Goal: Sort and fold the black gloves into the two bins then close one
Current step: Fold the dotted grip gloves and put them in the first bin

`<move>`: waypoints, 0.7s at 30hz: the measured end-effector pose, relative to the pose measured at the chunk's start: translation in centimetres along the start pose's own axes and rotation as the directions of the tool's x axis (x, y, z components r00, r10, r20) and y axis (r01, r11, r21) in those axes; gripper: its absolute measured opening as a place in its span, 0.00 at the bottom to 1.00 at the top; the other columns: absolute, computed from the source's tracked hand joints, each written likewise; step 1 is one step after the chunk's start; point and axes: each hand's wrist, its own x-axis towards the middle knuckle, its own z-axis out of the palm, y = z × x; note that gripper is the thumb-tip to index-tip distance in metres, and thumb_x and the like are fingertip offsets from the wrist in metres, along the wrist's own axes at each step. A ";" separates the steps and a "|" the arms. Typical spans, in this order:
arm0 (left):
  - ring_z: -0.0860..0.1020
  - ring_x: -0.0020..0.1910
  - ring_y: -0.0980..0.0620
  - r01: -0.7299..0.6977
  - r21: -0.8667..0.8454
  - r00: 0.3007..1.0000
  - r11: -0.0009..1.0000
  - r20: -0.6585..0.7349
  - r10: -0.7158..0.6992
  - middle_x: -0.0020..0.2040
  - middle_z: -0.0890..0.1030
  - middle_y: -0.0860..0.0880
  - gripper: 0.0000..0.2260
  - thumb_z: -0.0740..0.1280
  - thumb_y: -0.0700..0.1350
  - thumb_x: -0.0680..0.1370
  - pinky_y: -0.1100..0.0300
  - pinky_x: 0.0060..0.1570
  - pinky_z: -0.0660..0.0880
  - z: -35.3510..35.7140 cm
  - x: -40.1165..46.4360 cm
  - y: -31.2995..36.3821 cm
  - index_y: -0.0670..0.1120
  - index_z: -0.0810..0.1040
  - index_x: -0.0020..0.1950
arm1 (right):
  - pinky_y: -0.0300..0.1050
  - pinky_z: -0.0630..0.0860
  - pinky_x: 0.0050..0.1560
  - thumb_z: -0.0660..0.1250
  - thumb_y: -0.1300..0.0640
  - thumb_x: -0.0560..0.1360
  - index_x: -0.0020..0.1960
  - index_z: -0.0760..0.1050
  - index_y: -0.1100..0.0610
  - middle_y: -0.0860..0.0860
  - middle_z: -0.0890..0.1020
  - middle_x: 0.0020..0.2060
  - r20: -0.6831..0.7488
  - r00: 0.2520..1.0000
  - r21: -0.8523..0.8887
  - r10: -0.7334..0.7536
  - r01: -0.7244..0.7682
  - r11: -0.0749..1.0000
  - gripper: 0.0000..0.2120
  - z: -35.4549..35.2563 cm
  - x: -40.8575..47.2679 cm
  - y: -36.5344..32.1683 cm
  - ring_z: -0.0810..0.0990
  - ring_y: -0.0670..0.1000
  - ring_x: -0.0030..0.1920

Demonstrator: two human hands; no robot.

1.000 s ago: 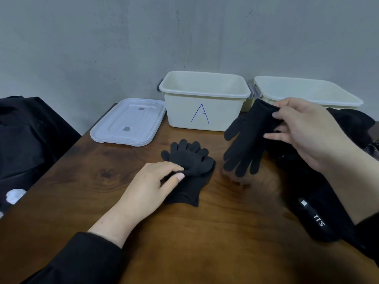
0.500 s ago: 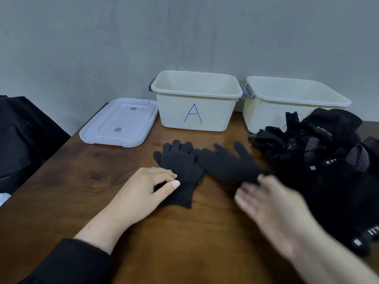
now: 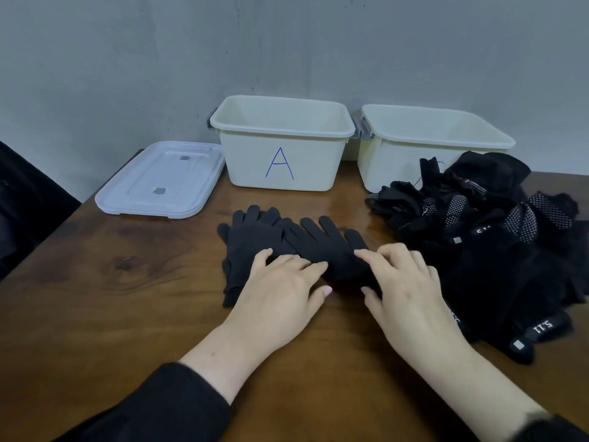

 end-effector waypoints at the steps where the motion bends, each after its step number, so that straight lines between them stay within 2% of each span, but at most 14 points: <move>1: 0.67 0.75 0.54 0.006 0.016 1.000 1.000 0.019 -0.006 0.72 0.75 0.56 0.23 0.52 0.61 0.84 0.46 0.77 0.47 0.0 0.3 0.3 0.58 0.66 0.78 | 0.54 0.74 0.54 0.77 0.59 0.70 0.69 0.75 0.50 0.49 0.72 0.58 0.008 1.000 -0.043 -0.020 0.021 0.999 0.28 0.1 0.3 0.2 0.72 0.53 0.58; 3: 0.64 0.77 0.53 0.007 0.043 0.999 0.999 0.035 -0.009 0.74 0.73 0.55 0.23 0.51 0.61 0.85 0.44 0.77 0.45 0.2 0.9 0.7 0.58 0.63 0.79 | 0.56 0.74 0.58 0.78 0.61 0.69 0.68 0.75 0.51 0.51 0.72 0.62 0.013 0.999 -0.054 -0.039 0.039 0.998 0.29 0.1 1.0 0.5 0.71 0.55 0.63; 5: 0.62 0.78 0.52 0.019 0.067 0.999 0.998 0.048 -0.022 0.75 0.71 0.54 0.23 0.51 0.61 0.85 0.42 0.77 0.44 0.4 1.2 0.8 0.58 0.64 0.79 | 0.57 0.73 0.61 0.78 0.61 0.69 0.62 0.78 0.53 0.52 0.74 0.64 0.014 0.999 -0.037 -0.042 0.042 0.998 0.23 0.0 1.6 1.0 0.72 0.56 0.65; 6: 0.61 0.78 0.51 0.026 0.075 0.998 0.997 0.049 -0.030 0.76 0.70 0.54 0.22 0.51 0.60 0.85 0.41 0.77 0.44 0.5 1.3 0.8 0.58 0.66 0.78 | 0.56 0.75 0.60 0.78 0.61 0.70 0.58 0.79 0.53 0.51 0.77 0.61 0.019 0.998 -0.025 -0.053 0.053 0.998 0.18 0.0 1.9 1.1 0.75 0.55 0.63; 9: 0.61 0.79 0.50 0.041 0.085 0.998 0.996 0.040 -0.045 0.76 0.71 0.53 0.20 0.53 0.57 0.85 0.39 0.76 0.46 1.0 1.6 0.7 0.56 0.71 0.75 | 0.53 0.79 0.51 0.76 0.60 0.72 0.48 0.82 0.54 0.48 0.82 0.45 0.069 0.986 0.036 -0.153 0.151 0.988 0.07 0.3 2.0 1.4 0.81 0.52 0.45; 11: 0.66 0.76 0.48 0.050 0.083 0.998 0.995 0.027 -0.052 0.73 0.75 0.52 0.18 0.57 0.54 0.85 0.37 0.75 0.51 1.2 1.7 0.6 0.54 0.77 0.71 | 0.52 0.78 0.52 0.73 0.55 0.75 0.48 0.82 0.52 0.46 0.81 0.43 0.144 0.967 0.022 -0.210 0.209 0.978 0.03 0.4 1.6 0.9 0.80 0.51 0.44; 12: 0.70 0.74 0.47 0.056 0.074 0.998 0.996 0.007 -0.057 0.70 0.77 0.50 0.16 0.59 0.52 0.84 0.37 0.74 0.54 1.2 1.8 0.6 0.53 0.79 0.68 | 0.51 0.77 0.53 0.70 0.51 0.76 0.49 0.82 0.51 0.45 0.79 0.44 0.181 0.959 0.002 -0.218 0.222 0.975 0.04 0.4 1.4 0.6 0.79 0.49 0.45; 14: 0.73 0.69 0.47 0.064 0.040 0.997 0.997 -0.053 -0.062 0.67 0.79 0.49 0.14 0.63 0.48 0.81 0.39 0.72 0.61 1.1 1.9 0.6 0.52 0.81 0.65 | 0.50 0.74 0.57 0.62 0.41 0.79 0.54 0.81 0.49 0.43 0.77 0.47 0.281 0.939 -0.028 -0.199 0.216 0.976 0.15 -0.1 1.1 0.1 0.76 0.48 0.49; 16: 0.71 0.71 0.49 0.020 -0.008 0.998 1.000 -0.052 -0.021 0.70 0.76 0.51 0.16 0.61 0.46 0.81 0.42 0.73 0.60 0.9 2.0 0.6 0.54 0.80 0.67 | 0.49 0.71 0.62 0.53 0.32 0.77 0.61 0.79 0.49 0.43 0.76 0.53 0.378 0.907 -0.025 -0.187 0.212 0.977 0.28 -1.2 1.3 -0.2 0.75 0.46 0.54; 17: 0.68 0.73 0.51 -0.016 -0.028 0.999 0.999 -0.029 0.015 0.72 0.74 0.52 0.17 0.59 0.46 0.82 0.43 0.74 0.57 1.0 2.0 0.5 0.55 0.78 0.68 | 0.49 0.70 0.64 0.50 0.30 0.76 0.64 0.78 0.48 0.42 0.76 0.55 0.411 0.890 -0.006 -0.196 0.218 0.976 0.31 -1.9 1.4 -0.2 0.75 0.45 0.56; 19: 0.64 0.76 0.53 -0.051 -0.048 0.999 0.998 0.007 0.052 0.74 0.72 0.54 0.17 0.58 0.45 0.83 0.46 0.76 0.51 1.2 2.1 0.1 0.55 0.78 0.69 | 0.47 0.71 0.63 0.52 0.31 0.78 0.63 0.79 0.47 0.41 0.77 0.55 0.401 0.891 0.067 -0.212 0.202 0.977 0.28 -3.1 1.7 0.2 0.75 0.42 0.52; 21: 0.67 0.74 0.53 -0.043 -0.058 0.998 0.997 -0.037 0.041 0.70 0.76 0.54 0.16 0.59 0.44 0.82 0.48 0.75 0.52 1.2 2.5 -0.1 0.55 0.82 0.63 | 0.43 0.73 0.58 0.58 0.36 0.80 0.59 0.81 0.48 0.40 0.79 0.51 0.300 0.932 0.126 -0.206 0.176 0.976 0.21 -4.6 2.1 0.8 0.75 0.41 0.44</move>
